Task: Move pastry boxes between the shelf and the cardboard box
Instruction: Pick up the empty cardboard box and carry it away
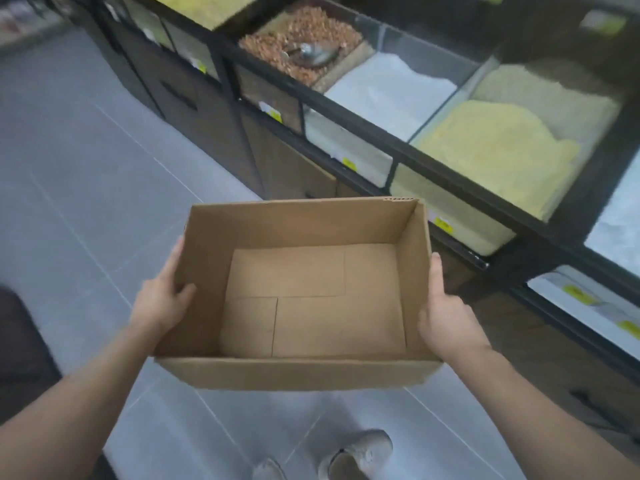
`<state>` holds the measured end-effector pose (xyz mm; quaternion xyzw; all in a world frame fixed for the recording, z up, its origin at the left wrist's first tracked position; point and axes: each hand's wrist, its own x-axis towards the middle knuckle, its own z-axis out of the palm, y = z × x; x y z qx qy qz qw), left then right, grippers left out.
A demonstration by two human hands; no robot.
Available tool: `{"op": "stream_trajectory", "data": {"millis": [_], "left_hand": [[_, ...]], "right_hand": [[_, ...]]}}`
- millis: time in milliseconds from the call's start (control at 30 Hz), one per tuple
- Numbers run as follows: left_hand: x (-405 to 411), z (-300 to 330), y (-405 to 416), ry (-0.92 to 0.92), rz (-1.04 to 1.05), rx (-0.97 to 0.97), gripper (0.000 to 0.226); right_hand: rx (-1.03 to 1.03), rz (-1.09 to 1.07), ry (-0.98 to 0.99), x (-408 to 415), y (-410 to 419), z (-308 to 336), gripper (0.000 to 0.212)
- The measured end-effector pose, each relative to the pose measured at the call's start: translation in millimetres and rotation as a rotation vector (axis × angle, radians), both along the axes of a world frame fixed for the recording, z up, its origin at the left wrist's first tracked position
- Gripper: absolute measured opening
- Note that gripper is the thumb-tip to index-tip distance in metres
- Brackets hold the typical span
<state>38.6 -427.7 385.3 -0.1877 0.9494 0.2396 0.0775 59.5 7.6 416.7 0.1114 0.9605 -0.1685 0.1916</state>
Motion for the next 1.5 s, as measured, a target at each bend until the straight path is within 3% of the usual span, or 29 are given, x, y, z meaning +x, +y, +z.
{"op": "stream_trajectory", "data": {"millis": [367,567,967,1333,1500], "left_hand": [[98,223,-182,0.149,0.233,-0.101,0.097],[128,301,-247,0.192,0.356,-0.129,0.096],[108,337,-318,0.196,0.627,-0.147,0.099],[22,345,-416,0.18,0.769,-0.162,0.095],[-30,340,-503,0.188,0.79,-0.172,0.096]], "right_hand": [[0.052,0.398,0.205,-65,-186,215,0.096],[0.023,0.554,0.278,-90,-267,281,0.091],[0.046,0.848,0.288,-214,-414,340,0.092],[-0.003,0.986,0.276,-340,-552,343,0.092],[0.024,1.006,0.253,-397,-640,344,0.089]]}}
